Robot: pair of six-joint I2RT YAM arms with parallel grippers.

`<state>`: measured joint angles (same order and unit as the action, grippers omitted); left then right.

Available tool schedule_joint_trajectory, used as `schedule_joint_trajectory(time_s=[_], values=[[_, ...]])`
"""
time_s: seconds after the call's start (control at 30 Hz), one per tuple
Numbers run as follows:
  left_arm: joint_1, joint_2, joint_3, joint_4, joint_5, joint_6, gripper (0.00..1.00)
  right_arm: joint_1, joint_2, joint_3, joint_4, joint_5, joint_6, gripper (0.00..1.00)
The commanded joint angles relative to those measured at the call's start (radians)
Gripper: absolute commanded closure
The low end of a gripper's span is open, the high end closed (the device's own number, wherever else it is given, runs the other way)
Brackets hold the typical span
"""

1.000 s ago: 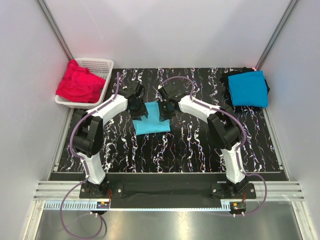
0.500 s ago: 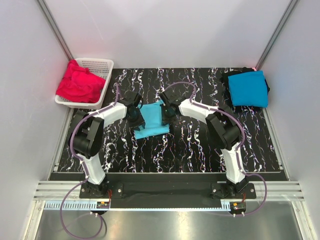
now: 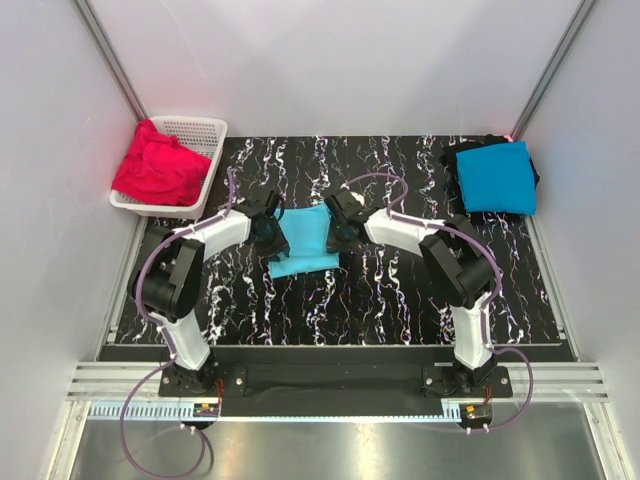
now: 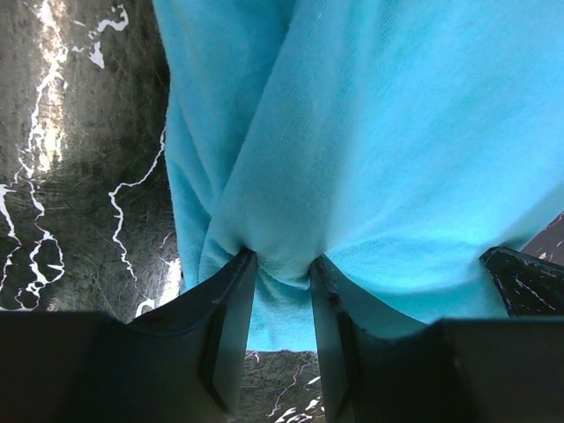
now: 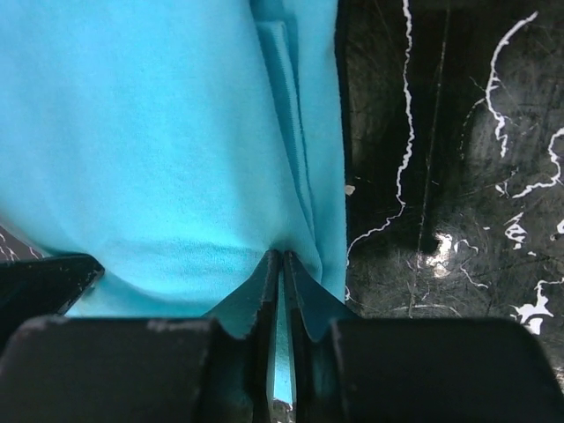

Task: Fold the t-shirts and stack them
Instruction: Fold the tshirt

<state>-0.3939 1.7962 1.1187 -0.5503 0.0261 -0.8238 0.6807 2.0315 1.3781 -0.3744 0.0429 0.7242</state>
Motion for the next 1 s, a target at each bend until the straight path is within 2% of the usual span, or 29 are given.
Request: schedule_joint_trajectory(time_s=[0.0,0.17,0.23,0.37,0.73,0.97], values=[[-0.005,0.048,-0.123,-0.102,-0.077,-0.014,0.63,-0.001,0.055,-0.094,-0.216,0.135,0.03,0.88],[-0.005,0.026,-0.188,-0.068,-0.087,-0.003,0.62,0.008,0.052,-0.116,-0.186,0.135,0.011,0.87],[-0.005,0.022,-0.178,-0.057,-0.089,0.012,0.62,0.016,0.024,-0.105,-0.157,0.143,-0.031,0.81],[-0.005,-0.009,-0.136,-0.046,-0.103,0.061,0.59,0.016,-0.016,-0.038,-0.159,0.152,-0.088,0.77],[-0.005,-0.139,0.016,-0.077,-0.12,0.115,0.54,0.017,-0.025,0.211,-0.221,0.18,-0.189,0.76],[-0.006,-0.184,0.079,-0.086,-0.126,0.147,0.53,0.019,0.004,0.292,-0.235,0.138,-0.206,0.76]])
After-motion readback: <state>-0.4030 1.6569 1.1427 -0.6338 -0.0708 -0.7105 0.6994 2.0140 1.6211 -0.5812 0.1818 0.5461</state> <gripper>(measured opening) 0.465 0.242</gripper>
